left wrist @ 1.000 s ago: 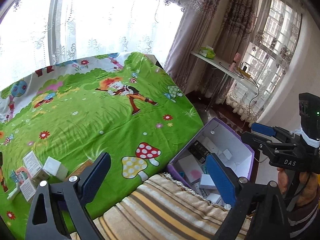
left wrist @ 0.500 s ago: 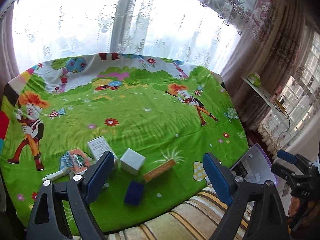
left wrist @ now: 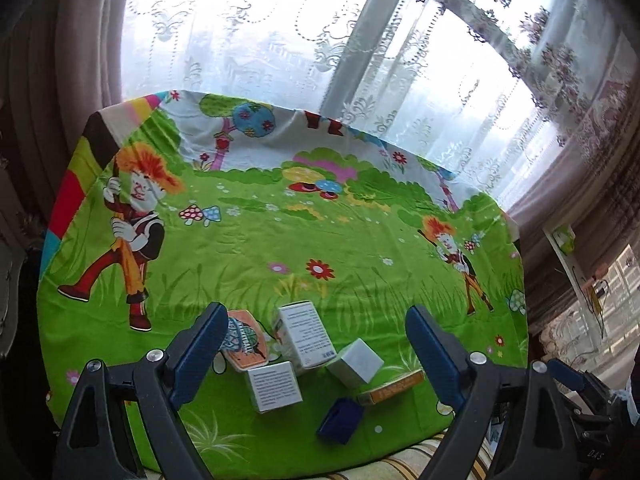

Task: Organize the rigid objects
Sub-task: 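Grasp the blue-handled brush with the left tool while the right tool grasps the tan dental box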

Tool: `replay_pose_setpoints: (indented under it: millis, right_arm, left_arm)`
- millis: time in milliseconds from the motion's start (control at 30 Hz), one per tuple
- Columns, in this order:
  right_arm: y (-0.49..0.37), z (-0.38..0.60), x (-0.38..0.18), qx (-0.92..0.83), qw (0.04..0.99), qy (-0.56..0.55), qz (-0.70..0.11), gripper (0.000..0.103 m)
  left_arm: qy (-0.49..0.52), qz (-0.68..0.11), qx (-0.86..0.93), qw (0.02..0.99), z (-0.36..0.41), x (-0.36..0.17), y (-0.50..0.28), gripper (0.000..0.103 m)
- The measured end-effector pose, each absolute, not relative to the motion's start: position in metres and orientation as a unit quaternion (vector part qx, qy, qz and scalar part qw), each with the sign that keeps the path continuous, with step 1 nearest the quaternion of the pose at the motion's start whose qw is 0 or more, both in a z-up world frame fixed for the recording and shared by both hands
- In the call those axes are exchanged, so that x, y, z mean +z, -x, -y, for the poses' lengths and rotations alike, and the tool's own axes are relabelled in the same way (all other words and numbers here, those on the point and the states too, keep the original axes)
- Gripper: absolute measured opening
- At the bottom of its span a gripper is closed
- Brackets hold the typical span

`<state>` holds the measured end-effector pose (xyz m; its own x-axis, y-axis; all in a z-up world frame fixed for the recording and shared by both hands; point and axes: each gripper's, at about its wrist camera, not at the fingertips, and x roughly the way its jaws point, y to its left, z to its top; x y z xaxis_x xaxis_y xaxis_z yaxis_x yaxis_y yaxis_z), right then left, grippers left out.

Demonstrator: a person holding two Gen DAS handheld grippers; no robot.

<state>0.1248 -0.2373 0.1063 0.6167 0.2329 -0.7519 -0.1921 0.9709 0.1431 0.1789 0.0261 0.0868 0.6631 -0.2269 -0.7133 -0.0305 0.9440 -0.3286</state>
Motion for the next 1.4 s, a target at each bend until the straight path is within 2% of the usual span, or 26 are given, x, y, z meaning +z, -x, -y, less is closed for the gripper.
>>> replay_pose_setpoints:
  millis: [300, 533, 867, 900, 1033, 1167, 1267, 1400]
  right_arm:
    - [-0.164, 0.181, 0.071, 0.15, 0.884, -0.014, -0.443, 0.082]
    - [-0.172, 0.176, 0.019, 0.15, 0.861, 0.013, -0.486, 0.082]
    - [-0.174, 0.174, -0.008, 0.151, 0.847, 0.024, -0.509, 0.082]
    - [-0.173, 0.173, -0.01, 0.151, 0.846, 0.03, -0.51, 0.082]
    - [-0.173, 0.166, -0.016, 0.149, 0.841, 0.053, -0.517, 0.082]
    - [-0.174, 0.163, -0.021, 0.148, 0.837, 0.065, -0.523, 0.082]
    - [-0.177, 0.161, -0.026, 0.147, 0.834, 0.07, -0.528, 0.082]
    - [-0.183, 0.166, -0.029, 0.138, 0.833, 0.062, -0.532, 0.082]
  left_arm:
    - [0.19, -0.411, -0.005, 0.892, -0.058, 0.064, -0.191, 0.091]
    - [0.195, -0.431, 0.021, 0.88, -0.071, 0.025, -0.199, 0.074]
    - [0.155, -0.475, 0.029, 0.866, -0.058, -0.015, -0.21, 0.071]
    - [0.151, -0.48, 0.029, 0.864, -0.057, -0.018, -0.211, 0.068]
    - [0.128, -0.499, 0.037, 0.856, -0.055, -0.032, -0.215, 0.042]
    - [0.113, -0.493, 0.037, 0.862, -0.052, -0.032, -0.213, 0.028]
    - [0.114, -0.487, 0.034, 0.865, -0.05, -0.029, -0.21, 0.021]
    - [0.114, -0.483, 0.031, 0.868, -0.048, -0.028, -0.205, 0.021]
